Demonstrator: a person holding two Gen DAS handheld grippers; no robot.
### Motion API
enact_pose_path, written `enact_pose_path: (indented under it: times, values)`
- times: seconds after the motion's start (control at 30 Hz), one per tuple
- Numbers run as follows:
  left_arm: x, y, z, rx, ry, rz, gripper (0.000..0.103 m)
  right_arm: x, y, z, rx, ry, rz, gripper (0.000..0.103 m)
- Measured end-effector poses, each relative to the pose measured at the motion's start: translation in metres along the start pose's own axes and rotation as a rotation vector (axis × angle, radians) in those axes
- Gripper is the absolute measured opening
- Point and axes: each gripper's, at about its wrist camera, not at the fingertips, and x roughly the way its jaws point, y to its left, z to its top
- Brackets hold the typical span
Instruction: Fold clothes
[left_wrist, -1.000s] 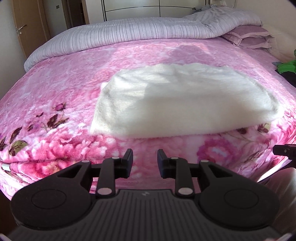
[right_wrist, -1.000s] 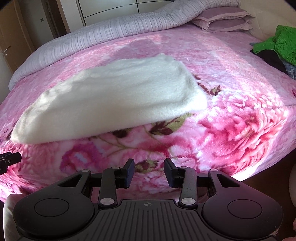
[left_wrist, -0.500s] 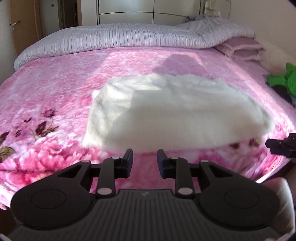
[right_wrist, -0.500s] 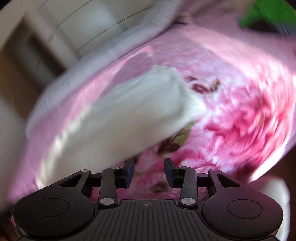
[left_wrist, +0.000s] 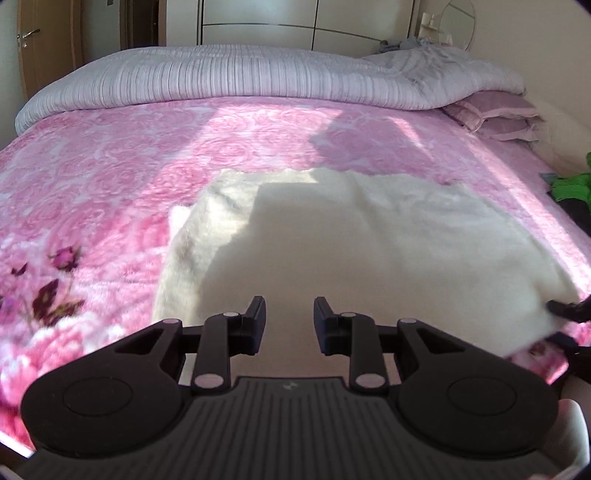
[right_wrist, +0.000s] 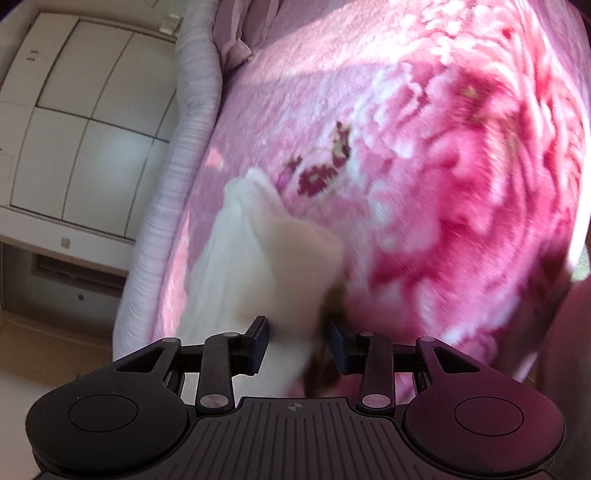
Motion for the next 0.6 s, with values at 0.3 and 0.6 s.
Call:
enact_pose_path:
  times: [0.3, 0.6]
  values:
    - [0.024, 0.009, 0.013, -0.013, 0.035, 0.009, 0.024, 0.023, 0.009, 0.02, -0.035, -0.059, 0.005, 0.038]
    - [0.031, 0.045, 0.007, -0.054, 0.042, -0.007, 0.021, 0.038, 0.082, -0.017, -0.638, -0.05, -0.283, 0.018]
